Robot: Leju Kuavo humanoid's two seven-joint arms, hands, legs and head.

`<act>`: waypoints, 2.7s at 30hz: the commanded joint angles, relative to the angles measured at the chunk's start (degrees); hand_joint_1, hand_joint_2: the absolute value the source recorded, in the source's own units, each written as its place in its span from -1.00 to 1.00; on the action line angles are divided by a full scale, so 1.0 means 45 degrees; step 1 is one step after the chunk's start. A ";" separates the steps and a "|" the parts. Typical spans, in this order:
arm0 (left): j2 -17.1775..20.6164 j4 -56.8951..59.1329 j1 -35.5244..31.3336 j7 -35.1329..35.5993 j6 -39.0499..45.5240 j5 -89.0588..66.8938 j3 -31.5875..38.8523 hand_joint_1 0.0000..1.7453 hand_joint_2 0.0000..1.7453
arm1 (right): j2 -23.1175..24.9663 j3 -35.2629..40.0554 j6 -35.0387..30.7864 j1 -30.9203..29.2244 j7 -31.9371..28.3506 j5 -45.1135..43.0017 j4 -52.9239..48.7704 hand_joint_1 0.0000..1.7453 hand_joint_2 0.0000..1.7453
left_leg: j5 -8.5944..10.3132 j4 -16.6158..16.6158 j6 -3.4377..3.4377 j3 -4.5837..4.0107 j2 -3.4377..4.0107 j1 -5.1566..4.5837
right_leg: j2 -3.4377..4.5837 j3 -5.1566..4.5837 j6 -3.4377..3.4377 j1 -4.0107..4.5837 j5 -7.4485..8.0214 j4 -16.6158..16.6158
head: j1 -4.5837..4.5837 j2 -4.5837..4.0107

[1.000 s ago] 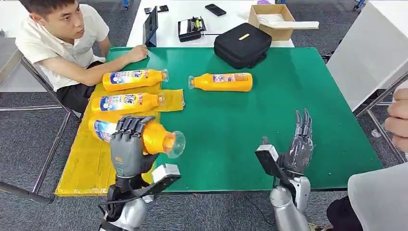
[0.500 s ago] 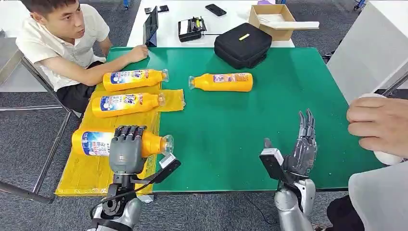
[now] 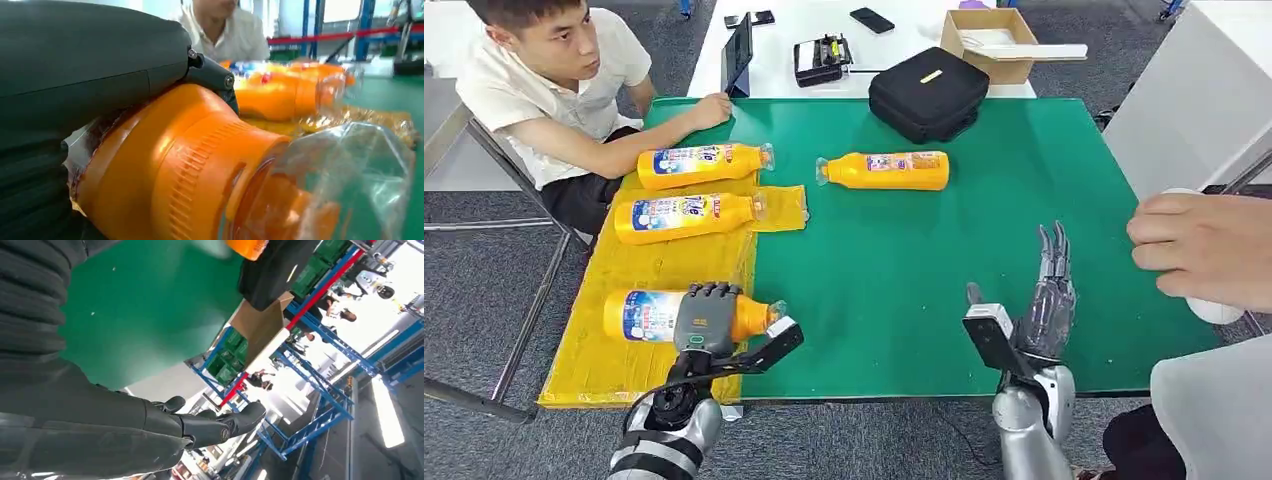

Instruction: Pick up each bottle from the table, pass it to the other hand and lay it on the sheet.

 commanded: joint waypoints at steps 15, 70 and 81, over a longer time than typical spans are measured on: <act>0.0106 0.2229 -0.1217 -0.0216 -0.0527 0.0323 0.0526 0.76 1.00 | 0.0188 -0.0102 0.0201 -0.0539 -0.0120 -0.0176 0.0836 -1.00 1.00 | -0.0014 -0.0006 0.0001 0.0064 0.0040 0.0007 | 0.0019 0.0064 -0.0046 0.0017 -0.0003 -0.0015 | 0.0000 0.0000; -0.0018 0.0983 -0.1165 -0.2356 -0.1847 0.3068 -0.1137 -1.00 1.00 | -0.0194 -0.0592 0.0165 -0.0835 -0.0903 -0.0868 0.1804 -1.00 1.00 | 0.0012 -0.0012 0.0019 0.0221 -0.0001 0.0003 | -0.0008 0.0236 -0.0039 0.0010 0.0005 -0.0019 | -0.0004 0.0000; 0.0436 -0.3927 0.0579 -0.2968 -0.0657 0.3581 -0.3847 -1.00 -1.00 | 0.0330 0.0238 0.1316 0.0009 -0.0947 -0.1496 -0.0554 -1.00 1.00 | -0.0017 0.0012 0.0017 0.0089 0.0032 0.0000 | 0.0013 0.0091 -0.0040 0.0008 -0.0017 0.0011 | 0.0005 0.0000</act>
